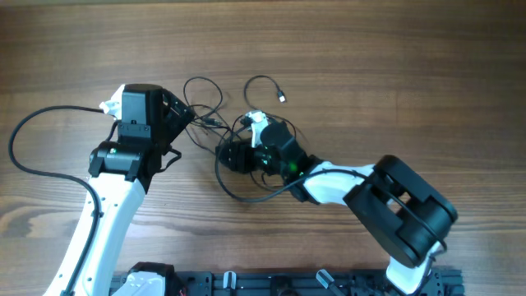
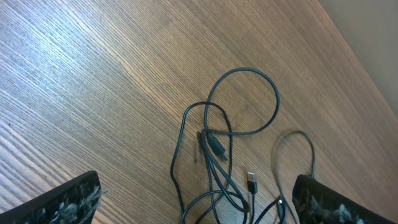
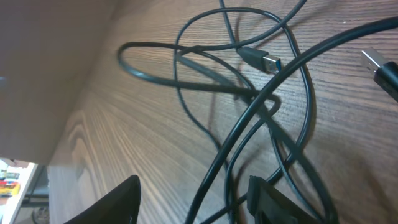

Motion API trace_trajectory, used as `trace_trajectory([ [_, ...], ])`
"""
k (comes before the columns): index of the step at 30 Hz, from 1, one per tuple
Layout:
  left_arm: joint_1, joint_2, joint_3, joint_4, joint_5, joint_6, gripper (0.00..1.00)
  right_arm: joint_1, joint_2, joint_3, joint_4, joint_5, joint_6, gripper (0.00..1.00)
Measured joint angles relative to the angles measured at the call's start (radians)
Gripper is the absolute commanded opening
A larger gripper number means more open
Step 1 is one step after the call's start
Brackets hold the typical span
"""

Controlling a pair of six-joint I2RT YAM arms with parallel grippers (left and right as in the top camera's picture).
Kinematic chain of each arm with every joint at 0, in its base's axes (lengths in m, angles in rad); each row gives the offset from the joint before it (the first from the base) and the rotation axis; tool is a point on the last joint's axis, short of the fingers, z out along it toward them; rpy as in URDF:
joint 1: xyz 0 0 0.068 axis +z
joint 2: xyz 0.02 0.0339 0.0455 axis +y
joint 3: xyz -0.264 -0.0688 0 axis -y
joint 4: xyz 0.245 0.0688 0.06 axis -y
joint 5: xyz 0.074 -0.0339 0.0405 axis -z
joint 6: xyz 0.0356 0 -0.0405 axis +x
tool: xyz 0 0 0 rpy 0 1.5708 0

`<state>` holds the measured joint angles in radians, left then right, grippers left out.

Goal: Untangle cables

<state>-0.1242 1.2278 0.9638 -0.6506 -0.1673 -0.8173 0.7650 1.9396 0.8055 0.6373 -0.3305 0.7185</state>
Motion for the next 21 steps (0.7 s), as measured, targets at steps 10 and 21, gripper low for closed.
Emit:
trace_trajectory([
  [10,0.0,0.0,0.0,0.0,0.0,0.0,1.0,-0.073,0.002,0.102,-0.2,-0.169,-0.008,0.05],
  [21,0.0,0.0,0.0,0.001,0.0,0.0,1.0,-0.539,-0.908,0.105,-0.736,-0.379,-0.286,0.05],
])
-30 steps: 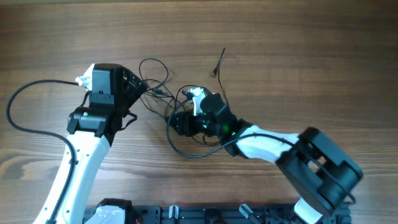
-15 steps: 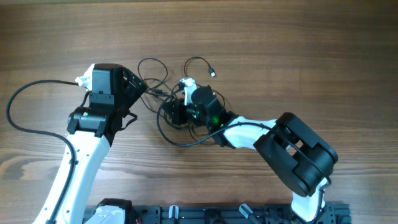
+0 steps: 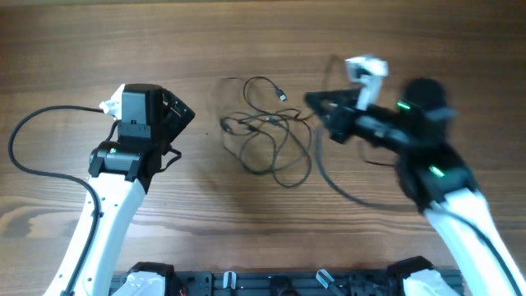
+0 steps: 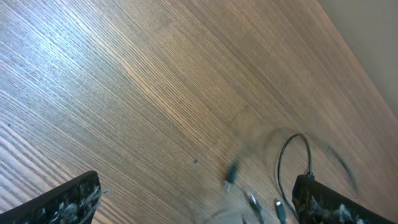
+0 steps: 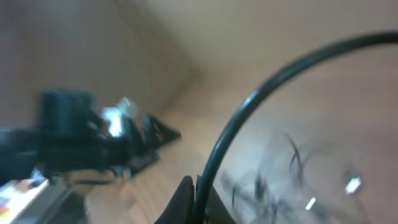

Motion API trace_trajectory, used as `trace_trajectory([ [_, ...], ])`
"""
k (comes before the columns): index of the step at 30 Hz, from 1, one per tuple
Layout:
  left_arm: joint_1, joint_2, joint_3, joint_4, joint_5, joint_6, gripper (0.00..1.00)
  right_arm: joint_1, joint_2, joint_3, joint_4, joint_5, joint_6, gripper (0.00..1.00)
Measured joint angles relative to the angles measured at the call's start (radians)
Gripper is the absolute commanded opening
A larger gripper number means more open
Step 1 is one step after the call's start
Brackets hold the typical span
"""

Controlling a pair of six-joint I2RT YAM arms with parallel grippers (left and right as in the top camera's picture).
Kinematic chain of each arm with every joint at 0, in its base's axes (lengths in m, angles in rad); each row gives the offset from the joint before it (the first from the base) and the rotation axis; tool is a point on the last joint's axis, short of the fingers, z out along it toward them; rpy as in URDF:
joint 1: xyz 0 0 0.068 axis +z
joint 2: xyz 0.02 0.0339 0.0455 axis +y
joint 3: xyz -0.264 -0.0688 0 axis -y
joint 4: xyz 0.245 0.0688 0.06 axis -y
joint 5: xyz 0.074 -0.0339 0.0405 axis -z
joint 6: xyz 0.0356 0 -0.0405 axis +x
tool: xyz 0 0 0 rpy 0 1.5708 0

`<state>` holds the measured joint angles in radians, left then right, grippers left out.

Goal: Untangle cables

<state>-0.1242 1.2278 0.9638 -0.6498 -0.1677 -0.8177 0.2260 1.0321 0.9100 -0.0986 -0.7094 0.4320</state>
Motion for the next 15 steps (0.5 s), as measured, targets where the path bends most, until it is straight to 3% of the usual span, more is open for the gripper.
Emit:
trace_trajectory([
  [5,0.0,0.0,0.0,0.0,0.0,0.0,1.0,-0.092,-0.214,0.003,-0.129,-0.014,-0.074,0.05],
  [15,0.0,0.0,0.0,0.073,0.001,-0.001,1.0,-0.092,-0.081,0.004,-0.246,-0.055,-0.105,0.05],
])
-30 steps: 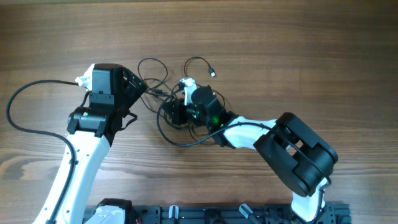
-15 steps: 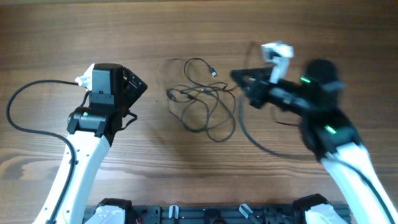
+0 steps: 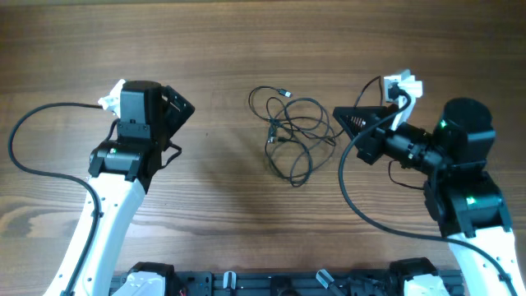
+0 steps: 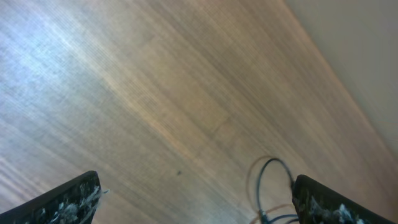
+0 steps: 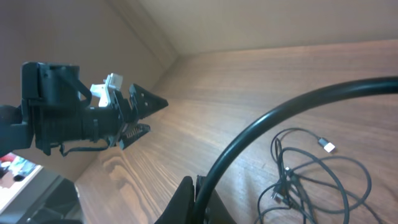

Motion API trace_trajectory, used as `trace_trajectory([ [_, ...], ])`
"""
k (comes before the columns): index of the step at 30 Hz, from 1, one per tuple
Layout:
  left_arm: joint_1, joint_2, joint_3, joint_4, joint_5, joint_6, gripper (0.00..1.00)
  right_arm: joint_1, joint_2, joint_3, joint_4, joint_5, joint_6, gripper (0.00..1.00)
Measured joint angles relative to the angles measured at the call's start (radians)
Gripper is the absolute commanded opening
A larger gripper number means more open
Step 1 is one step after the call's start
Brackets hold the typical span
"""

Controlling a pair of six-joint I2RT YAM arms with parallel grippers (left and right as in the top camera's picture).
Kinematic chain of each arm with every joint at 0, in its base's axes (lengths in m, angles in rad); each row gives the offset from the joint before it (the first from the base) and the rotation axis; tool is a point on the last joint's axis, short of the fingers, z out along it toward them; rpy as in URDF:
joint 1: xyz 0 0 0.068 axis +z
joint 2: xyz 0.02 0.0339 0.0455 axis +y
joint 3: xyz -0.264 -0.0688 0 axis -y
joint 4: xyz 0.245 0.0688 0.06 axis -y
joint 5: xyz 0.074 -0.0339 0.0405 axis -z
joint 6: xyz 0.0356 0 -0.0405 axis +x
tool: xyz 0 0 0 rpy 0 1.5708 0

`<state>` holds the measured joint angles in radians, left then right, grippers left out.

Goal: Untangle cables

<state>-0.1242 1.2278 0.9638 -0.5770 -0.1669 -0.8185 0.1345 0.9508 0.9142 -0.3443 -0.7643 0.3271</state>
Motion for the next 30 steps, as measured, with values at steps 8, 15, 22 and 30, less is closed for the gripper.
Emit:
trace_trajectory([
  [8,-0.035,0.021,0.0,0.212,0.423,0.192,1.0,0.0,0.006,0.0,-0.034,-0.039,0.0,0.05],
  [15,-0.262,0.198,0.002,0.46,0.574,0.497,1.0,0.0,0.001,0.0,-0.064,-0.174,0.0,0.05],
  [22,-0.373,0.469,0.002,0.695,0.408,0.729,0.9,0.0,-0.031,0.0,-0.071,-0.3,0.0,0.05],
  [30,-0.373,0.645,0.0,0.909,0.284,0.825,0.23,0.0,-0.087,0.0,-0.08,-0.381,-0.001,0.05],
])
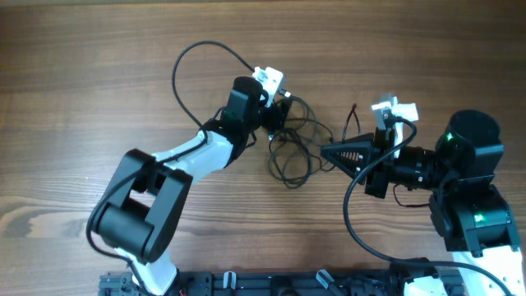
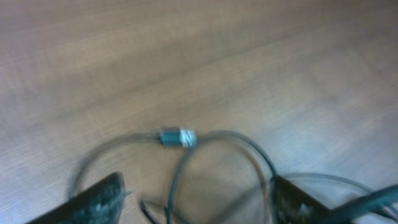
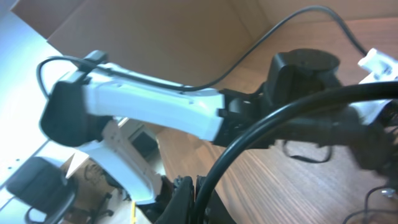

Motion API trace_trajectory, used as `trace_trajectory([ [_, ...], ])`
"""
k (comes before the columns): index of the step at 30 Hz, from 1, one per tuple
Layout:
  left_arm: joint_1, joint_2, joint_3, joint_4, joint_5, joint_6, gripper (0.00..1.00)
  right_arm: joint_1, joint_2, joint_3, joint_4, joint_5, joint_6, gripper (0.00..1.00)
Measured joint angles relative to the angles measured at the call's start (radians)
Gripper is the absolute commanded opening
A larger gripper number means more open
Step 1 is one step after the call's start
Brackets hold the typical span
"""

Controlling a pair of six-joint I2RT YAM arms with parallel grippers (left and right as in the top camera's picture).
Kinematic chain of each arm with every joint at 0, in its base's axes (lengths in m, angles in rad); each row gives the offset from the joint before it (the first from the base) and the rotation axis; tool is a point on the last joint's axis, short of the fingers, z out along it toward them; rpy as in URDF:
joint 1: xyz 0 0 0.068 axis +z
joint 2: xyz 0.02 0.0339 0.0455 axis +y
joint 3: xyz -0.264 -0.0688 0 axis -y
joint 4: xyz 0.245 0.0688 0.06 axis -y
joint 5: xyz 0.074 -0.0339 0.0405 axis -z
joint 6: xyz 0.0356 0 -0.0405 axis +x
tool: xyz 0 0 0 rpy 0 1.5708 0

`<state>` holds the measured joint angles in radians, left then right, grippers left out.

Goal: Untangle cables

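Observation:
A tangle of thin dark cables (image 1: 297,148) lies on the wooden table near the middle. My left gripper (image 1: 278,111) is stretched across to the tangle's upper left edge. In the blurred left wrist view it (image 2: 196,186) stands open, with a cable strand and a small connector (image 2: 179,137) just ahead between the fingers. My right gripper (image 1: 325,151) points left at the tangle's right edge. In the right wrist view it (image 3: 194,186) is shut, and no thin cable shows in it. A thick black cable (image 3: 267,124) arches up past its fingers.
The thick black cable (image 1: 349,205) loops down beside the right arm. The left arm's own cable (image 1: 185,62) arcs over the table behind it. A black rail (image 1: 271,284) runs along the front edge. Bare wood (image 1: 82,66) spreads to the left.
My left arm was back at the left with its gripper far from the cables; now it reaches across, open at the tangle. The right gripper has shifted down and slightly left, still shut.
Both grippers were at the tangle left of centre, the right one open among the strands. Then the right gripper was shut further right, and the tangle lay further right too. It then lay at the centre with my left gripper far off. Now my left gripper is at it.

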<state>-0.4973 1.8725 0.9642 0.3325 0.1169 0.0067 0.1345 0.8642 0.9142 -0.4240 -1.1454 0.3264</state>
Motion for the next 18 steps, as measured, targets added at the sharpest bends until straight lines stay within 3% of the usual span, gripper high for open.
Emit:
trace_trajectory([
  [1,0.0,0.009,0.001,0.027,-0.013,-0.002,0.08,0.0,0.0,0.0,-0.007,-0.003,0.0,0.05],
  [2,0.0,0.021,0.0,0.07,-0.031,0.001,0.04,0.0,-0.001,0.0,-0.022,-0.007,0.001,0.05],
  [4,0.001,0.029,0.001,0.104,-0.088,0.006,0.04,0.0,-0.001,0.0,-0.033,-0.01,0.001,0.05],
  [9,0.056,0.029,0.002,0.094,-0.459,-0.082,0.04,0.0,-0.001,0.0,-0.087,0.142,0.0,0.04],
  [13,0.186,0.015,0.005,-0.117,-0.636,-0.206,0.04,-0.011,0.001,0.019,-0.119,0.431,0.002,0.04],
  [18,0.38,-0.1,0.004,-0.458,-0.641,-0.385,0.04,-0.15,0.027,0.258,-0.273,0.916,0.038,0.04],
])
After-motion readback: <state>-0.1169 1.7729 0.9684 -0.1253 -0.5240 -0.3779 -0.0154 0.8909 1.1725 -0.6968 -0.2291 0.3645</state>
